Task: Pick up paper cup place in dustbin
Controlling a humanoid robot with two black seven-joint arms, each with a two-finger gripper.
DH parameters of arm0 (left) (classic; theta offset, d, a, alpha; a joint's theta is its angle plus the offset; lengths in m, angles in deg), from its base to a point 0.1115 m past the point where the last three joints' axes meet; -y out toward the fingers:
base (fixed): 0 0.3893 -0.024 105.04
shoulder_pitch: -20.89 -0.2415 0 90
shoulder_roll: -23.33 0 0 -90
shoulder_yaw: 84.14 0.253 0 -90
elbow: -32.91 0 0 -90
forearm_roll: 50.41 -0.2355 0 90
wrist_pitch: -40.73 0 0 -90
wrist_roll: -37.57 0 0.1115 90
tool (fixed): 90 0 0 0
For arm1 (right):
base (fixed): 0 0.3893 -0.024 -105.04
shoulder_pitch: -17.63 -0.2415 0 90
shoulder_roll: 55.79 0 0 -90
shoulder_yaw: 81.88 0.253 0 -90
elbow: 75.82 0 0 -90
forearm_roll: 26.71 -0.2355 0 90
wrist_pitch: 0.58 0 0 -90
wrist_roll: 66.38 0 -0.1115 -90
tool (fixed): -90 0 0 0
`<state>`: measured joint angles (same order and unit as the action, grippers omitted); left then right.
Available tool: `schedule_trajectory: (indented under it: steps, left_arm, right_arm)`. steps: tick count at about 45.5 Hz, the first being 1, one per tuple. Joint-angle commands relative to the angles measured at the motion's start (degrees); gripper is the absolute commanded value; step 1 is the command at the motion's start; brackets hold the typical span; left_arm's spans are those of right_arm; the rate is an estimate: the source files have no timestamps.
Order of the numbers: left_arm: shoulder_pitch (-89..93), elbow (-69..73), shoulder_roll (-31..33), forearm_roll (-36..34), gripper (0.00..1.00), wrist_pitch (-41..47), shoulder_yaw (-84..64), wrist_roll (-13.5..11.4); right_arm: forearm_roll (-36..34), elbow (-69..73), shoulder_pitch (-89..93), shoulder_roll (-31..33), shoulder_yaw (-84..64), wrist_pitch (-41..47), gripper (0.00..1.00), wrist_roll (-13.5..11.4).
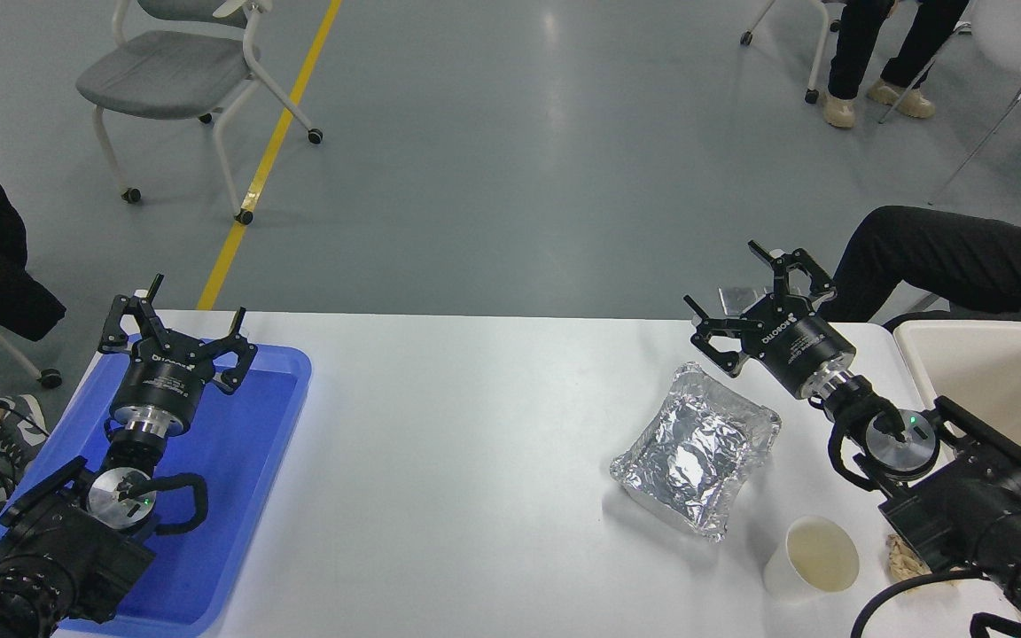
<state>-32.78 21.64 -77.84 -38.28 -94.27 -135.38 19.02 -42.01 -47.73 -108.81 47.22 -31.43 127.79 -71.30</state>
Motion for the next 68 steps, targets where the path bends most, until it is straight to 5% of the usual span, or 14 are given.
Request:
schedule_trajectory:
  steps: [1, 28, 44, 68]
  left_arm:
    - [-0.03, -0.07, 0.18, 0.0, 1.0, 0.0, 0.08, 0.01]
    - [-0.03, -0.07, 0.1, 0.0, 1.0, 0.0, 0.0, 0.01]
    - [-0.03, -0.07, 0.01, 0.0, 1.0, 0.0, 0.0, 0.01]
    - [-0.03, -0.07, 0.1, 0.0, 1.0, 0.0, 0.0, 0.1]
  right_arm:
    - [1.33, 0.04, -0.03, 0.09, 0.0, 0.03, 1.0, 0.0]
    - [3.08, 0.21, -0.64, 0.0, 0.0, -0.05, 1.0, -0.09]
    - [12.91, 2.84, -4.5, 1.49, -0.88, -1.89, 1.0, -0.53]
    - [16.53, 13.3, -24.37, 14.76, -34.18, -5.59, 1.0, -0.44]
